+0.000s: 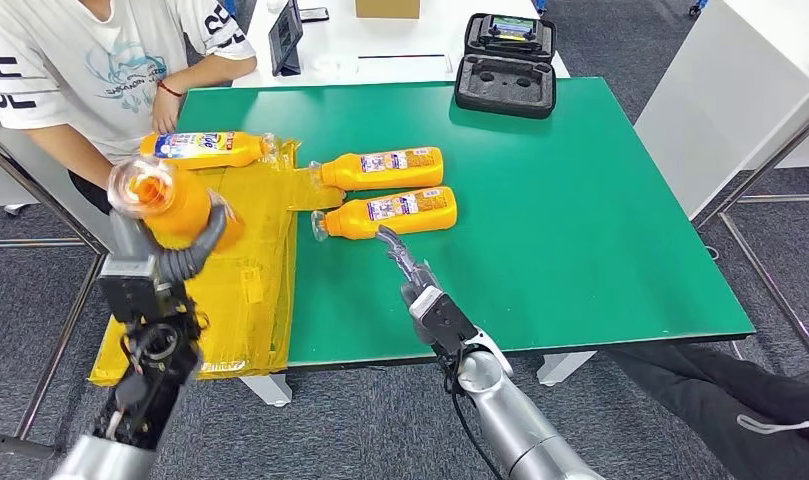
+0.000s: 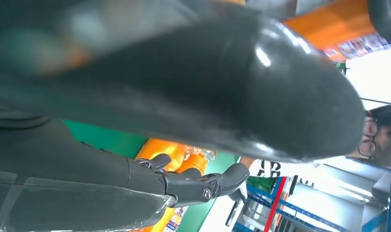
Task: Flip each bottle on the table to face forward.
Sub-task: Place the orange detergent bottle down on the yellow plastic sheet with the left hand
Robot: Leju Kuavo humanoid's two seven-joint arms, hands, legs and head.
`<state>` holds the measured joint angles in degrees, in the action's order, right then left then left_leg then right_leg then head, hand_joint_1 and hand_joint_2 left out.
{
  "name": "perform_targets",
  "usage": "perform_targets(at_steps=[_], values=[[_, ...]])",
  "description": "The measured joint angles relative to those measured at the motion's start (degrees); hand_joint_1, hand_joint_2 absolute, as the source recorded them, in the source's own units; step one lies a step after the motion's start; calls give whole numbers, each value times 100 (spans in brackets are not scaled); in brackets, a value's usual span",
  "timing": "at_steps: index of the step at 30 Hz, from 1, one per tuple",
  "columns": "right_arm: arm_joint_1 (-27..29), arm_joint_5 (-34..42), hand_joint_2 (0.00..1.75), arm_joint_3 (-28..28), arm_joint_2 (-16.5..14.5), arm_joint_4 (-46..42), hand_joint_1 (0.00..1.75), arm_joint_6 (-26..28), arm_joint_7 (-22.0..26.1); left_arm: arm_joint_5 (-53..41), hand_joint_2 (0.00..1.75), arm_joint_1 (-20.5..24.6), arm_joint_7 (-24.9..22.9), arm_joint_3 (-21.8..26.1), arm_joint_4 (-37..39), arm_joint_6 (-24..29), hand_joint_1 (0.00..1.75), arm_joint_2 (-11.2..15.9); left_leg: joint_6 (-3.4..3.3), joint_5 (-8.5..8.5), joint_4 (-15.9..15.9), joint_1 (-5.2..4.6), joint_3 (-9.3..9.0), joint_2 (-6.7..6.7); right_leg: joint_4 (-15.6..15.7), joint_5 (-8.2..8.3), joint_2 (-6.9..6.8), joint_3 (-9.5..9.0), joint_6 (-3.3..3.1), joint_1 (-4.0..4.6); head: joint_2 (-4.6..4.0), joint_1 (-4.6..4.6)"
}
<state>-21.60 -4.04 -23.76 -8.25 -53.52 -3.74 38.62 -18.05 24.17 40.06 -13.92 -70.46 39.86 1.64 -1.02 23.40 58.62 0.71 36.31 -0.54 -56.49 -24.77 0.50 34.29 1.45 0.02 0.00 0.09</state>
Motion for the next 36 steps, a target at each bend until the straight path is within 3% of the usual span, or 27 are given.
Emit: perform_targets(at_steps=[3,6,15,20,23,29,36], values=[[26,53,0,0,1,-49,0,10,-14,-722,175,428,-1,335,314,13,175,25,0,0,0,-2,0,2,0,0,1,0,1,-2,0,1],[26,78,0,0,1,-84,0,15,-28,-879,175,697,-4,557,545,15,175,29,0,0,0,-6,1,0,0,0,1,0,1,-4,0,1],[26,109,0,0,0,-118,0,18,-35,-957,175,864,-4,745,820,16,175,38,-1,2,0,-6,1,1,2,0,1,1,1,-5,0,1],[116,236,0,0,23,-206,0,72,-33,-1749,175,1016,-156,886,1158,8,175,59,-1,1,0,-6,0,0,2,0,1,2,1,-4,0,0],[331,274,0,0,93,-351,0,85,16,-2247,175,1124,-586,683,1617,-115,175,223,-1,1,0,-5,0,4,2,0,2,2,0,-4,0,0],[541,349,0,28,193,-480,0,-112,81,-2908,175,1190,-1347,-255,2454,-1161,175,720,0,2,0,-5,1,16,2,0,10,9,0,-5,0,1],[626,291,0,135,198,-498,0,-284,82,-3834,175,1405,-2019,-1148,2910,-1873,175,1079,0,2,0,-5,2,8,1,0,8,7,0,-5,0,1]])
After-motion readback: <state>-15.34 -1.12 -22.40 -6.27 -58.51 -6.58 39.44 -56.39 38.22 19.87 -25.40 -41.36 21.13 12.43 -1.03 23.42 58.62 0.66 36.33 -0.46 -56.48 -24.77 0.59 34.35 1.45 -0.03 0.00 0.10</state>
